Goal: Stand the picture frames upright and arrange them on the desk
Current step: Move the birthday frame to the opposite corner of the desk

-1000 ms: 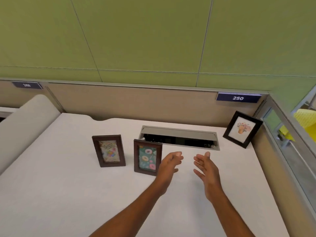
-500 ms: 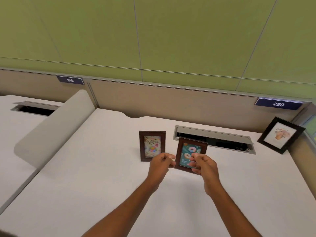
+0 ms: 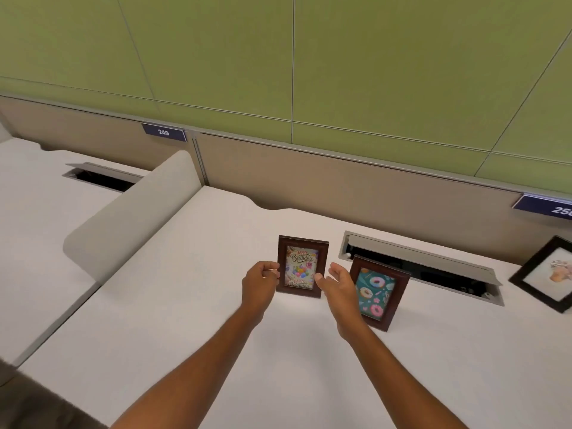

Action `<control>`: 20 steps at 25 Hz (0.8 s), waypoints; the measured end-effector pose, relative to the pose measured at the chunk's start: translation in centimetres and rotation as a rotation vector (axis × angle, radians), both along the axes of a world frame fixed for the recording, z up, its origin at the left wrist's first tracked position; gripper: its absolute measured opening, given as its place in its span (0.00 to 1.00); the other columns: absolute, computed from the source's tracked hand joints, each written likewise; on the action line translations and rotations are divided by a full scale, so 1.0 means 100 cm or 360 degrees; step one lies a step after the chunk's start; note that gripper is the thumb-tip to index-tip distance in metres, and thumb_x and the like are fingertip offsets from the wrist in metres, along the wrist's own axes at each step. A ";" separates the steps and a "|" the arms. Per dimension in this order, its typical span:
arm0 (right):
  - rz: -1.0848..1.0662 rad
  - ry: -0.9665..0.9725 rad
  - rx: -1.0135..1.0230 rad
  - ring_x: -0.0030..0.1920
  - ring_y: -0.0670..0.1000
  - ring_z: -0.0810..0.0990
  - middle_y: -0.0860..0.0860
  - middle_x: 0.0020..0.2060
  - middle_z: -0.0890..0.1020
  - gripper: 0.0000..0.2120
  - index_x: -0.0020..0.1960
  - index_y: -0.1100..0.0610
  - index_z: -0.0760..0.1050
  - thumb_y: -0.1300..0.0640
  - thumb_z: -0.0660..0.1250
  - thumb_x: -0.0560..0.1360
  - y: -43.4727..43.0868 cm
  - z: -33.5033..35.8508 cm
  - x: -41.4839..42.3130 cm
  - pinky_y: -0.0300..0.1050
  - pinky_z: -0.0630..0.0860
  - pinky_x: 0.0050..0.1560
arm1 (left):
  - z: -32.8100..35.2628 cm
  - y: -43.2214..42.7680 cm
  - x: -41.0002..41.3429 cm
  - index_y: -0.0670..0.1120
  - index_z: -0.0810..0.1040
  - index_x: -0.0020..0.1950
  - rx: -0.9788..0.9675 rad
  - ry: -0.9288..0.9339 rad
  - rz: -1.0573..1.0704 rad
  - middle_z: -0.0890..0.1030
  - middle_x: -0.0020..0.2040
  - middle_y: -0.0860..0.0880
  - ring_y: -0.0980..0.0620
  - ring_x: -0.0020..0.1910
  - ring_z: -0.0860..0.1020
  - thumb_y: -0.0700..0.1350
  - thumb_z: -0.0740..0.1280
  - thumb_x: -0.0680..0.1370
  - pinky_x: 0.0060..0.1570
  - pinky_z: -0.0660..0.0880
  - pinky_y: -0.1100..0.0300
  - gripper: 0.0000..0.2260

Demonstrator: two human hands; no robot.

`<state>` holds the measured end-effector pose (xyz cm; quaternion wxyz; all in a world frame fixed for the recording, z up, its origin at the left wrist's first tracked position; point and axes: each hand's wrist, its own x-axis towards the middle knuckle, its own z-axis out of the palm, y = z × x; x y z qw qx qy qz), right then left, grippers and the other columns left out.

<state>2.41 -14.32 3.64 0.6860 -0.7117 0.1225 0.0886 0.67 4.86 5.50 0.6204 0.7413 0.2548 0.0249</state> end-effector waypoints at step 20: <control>-0.0340 0.0008 -0.0375 0.54 0.46 0.84 0.47 0.53 0.87 0.10 0.64 0.52 0.82 0.54 0.64 0.86 0.029 -0.051 0.070 0.39 0.75 0.43 | -0.053 0.048 0.087 0.41 0.87 0.61 0.0274 -0.0068 -0.0396 0.90 0.56 0.45 0.47 0.56 0.86 0.38 0.68 0.83 0.61 0.82 0.51 0.10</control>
